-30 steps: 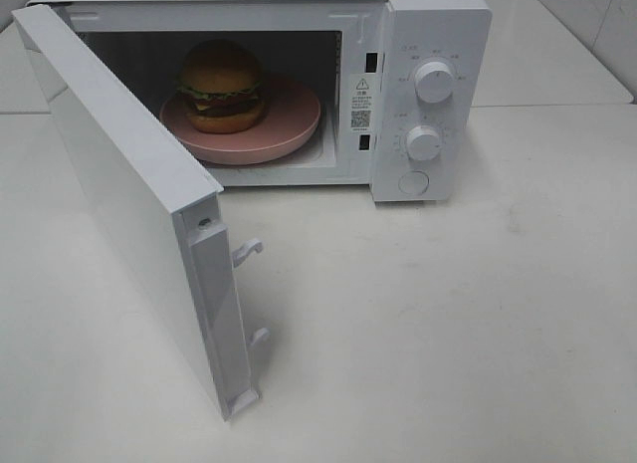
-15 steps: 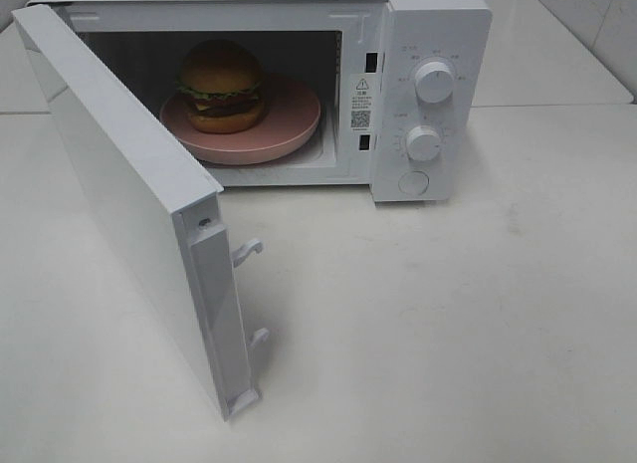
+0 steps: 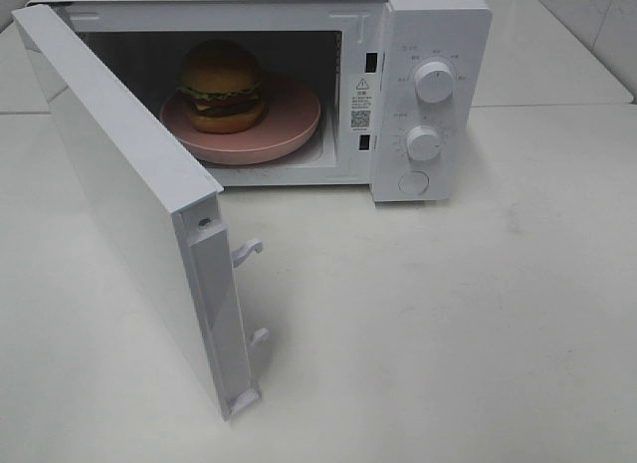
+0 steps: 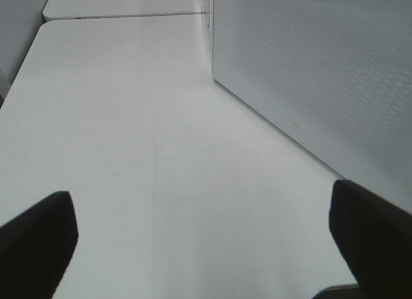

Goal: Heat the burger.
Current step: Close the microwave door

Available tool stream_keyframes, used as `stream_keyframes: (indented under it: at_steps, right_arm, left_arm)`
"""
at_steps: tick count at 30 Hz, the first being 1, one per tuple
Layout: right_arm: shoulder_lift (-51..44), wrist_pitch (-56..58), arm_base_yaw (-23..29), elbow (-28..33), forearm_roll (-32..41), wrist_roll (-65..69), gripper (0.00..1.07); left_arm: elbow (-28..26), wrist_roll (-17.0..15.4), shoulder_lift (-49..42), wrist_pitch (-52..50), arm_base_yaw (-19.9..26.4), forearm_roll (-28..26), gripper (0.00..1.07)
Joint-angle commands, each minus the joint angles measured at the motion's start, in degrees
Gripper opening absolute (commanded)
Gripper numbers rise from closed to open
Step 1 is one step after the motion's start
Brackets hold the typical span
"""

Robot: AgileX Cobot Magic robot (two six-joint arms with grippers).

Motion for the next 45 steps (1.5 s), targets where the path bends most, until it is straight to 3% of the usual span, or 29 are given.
stream_keyframes:
  at_steps: [1,45]
  right_arm:
    - [-1.66,0.11,-0.4,0.0,0.46,-1.26,0.76]
    - [-1.66,0.11,-0.4,0.0,0.46,-1.2,0.76]
  left_arm:
    - [0.0,-0.11,-0.63,-0.52,-0.06,0.06,1.0]
    - [0.0,-0.29,-0.63,-0.52,-0.06,0.11,1.0]
